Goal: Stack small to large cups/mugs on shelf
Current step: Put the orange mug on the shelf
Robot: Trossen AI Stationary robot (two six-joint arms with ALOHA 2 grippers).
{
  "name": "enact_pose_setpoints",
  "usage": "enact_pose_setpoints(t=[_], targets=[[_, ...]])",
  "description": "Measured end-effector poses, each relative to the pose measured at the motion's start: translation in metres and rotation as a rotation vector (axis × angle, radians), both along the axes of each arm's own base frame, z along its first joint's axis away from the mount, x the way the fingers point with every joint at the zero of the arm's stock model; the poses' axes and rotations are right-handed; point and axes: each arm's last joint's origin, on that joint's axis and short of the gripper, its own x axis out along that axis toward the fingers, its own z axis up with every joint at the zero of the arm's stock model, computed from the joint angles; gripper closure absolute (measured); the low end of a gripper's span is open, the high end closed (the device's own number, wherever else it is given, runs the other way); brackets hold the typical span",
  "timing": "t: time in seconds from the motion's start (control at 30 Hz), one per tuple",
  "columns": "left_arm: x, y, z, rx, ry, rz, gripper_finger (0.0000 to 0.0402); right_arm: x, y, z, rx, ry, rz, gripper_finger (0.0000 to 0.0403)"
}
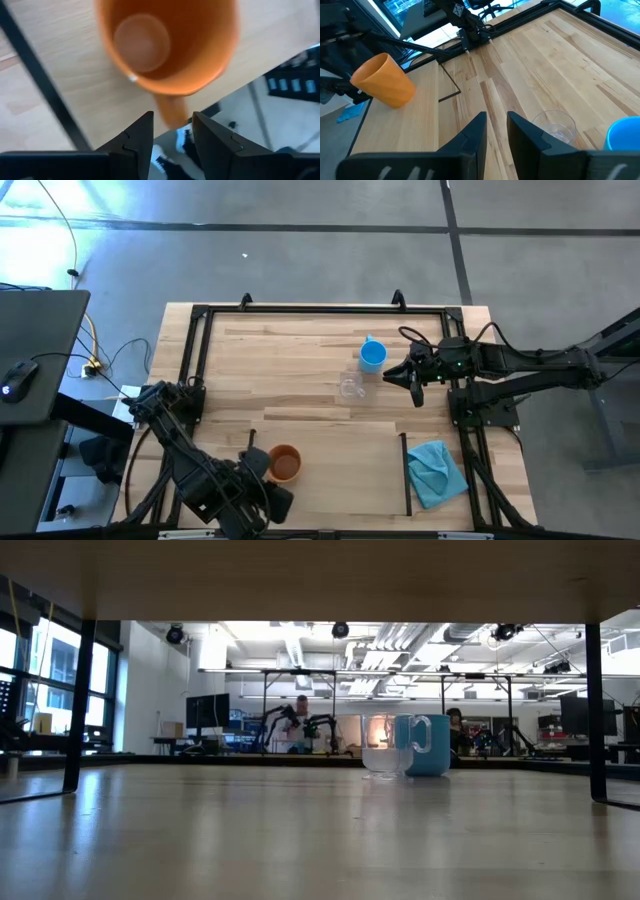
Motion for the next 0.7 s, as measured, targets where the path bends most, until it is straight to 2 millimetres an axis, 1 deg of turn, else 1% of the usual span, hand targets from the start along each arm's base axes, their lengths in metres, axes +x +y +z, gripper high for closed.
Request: enact_pose_setpoints(t=[0.13,0.7], targets=[[-0.0008,0.0,-0.0002,-0.005,0.014,-0.008,0.0277,0.0,0.0,0.0,0.0,0.0,0.0,0.0336],[0.0048,-0.0029,0.0018,-0.012,-0.059,-0.017,0.0277,0.0003,-0.0004,-0.0003,-0.021,0.002,-0.003,0.0336]])
